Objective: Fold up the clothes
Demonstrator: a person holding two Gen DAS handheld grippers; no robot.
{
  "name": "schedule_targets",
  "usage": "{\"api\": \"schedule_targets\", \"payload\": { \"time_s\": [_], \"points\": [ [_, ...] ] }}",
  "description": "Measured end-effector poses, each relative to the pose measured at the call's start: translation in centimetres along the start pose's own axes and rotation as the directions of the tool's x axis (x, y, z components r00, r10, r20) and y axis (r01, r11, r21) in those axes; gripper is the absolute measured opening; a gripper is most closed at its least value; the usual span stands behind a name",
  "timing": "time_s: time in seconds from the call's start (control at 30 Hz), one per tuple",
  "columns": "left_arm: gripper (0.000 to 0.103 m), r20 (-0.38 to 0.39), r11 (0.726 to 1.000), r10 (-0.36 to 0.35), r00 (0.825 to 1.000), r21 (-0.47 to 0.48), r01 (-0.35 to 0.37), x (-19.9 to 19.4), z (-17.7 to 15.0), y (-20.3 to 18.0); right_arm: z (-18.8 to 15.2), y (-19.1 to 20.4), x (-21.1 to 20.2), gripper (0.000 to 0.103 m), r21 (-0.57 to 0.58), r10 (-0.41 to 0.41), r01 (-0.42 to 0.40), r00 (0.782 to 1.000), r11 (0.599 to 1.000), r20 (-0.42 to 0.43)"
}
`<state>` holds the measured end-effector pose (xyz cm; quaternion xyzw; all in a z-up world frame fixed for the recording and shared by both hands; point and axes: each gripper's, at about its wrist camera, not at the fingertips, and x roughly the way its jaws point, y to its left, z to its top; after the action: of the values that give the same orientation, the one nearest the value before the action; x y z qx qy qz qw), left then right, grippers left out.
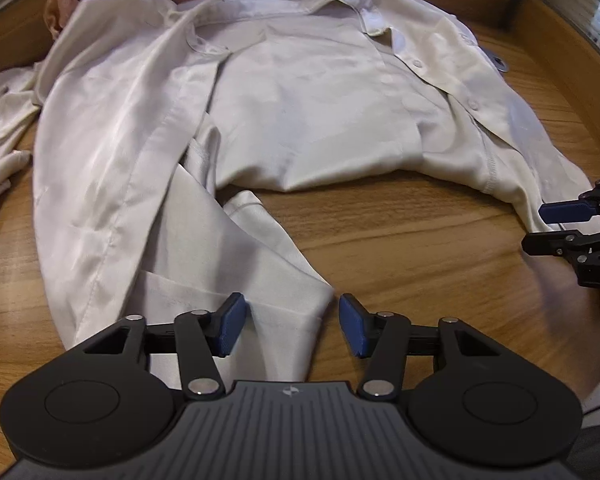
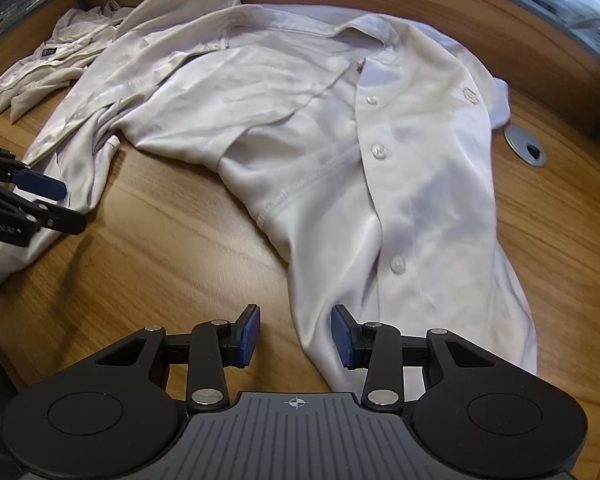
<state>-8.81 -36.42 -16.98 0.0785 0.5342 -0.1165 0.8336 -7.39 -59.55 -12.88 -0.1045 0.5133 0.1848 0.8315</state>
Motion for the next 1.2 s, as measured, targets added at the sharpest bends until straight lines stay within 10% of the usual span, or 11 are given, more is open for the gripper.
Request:
{"api": "schedule_targets", "payload": {
  "time_s": [0.1,0.2,0.67,1.2],
  "points": [
    [0.003,0.016,1.0,0.001,1.0,-0.019,0.0,-0.2,0.0,0.6,0.4,0.1,0.5,0.019,-0.001,-0.007,0.007,1.0,1.0,-0.001],
    [0.002,0.06,0.997,0.054,0.997,-0.05,-0.051,-1.3,-0.1,1.7,0.7,-0.4,0.5,0.003,0.012,-0.022,0.022,1.0,1.0,0.001],
    [0.001,0.258,0.935,0.331,0.908,-0.216,-0.279,-10.0,6.8,13.7,6.3,-4.3,-6.2,0.002,0.075,-0.185,0.175,0.97,0.982,0.157],
    [0.001,0.342,0.897,0.439,0.831,-0.219,-0.384,-5.4,22.1,22.4,19.7,-13.2,-2.5,0.002,0.052,-0.372,0.369,0.91,0.928,0.182]
  ]
}}
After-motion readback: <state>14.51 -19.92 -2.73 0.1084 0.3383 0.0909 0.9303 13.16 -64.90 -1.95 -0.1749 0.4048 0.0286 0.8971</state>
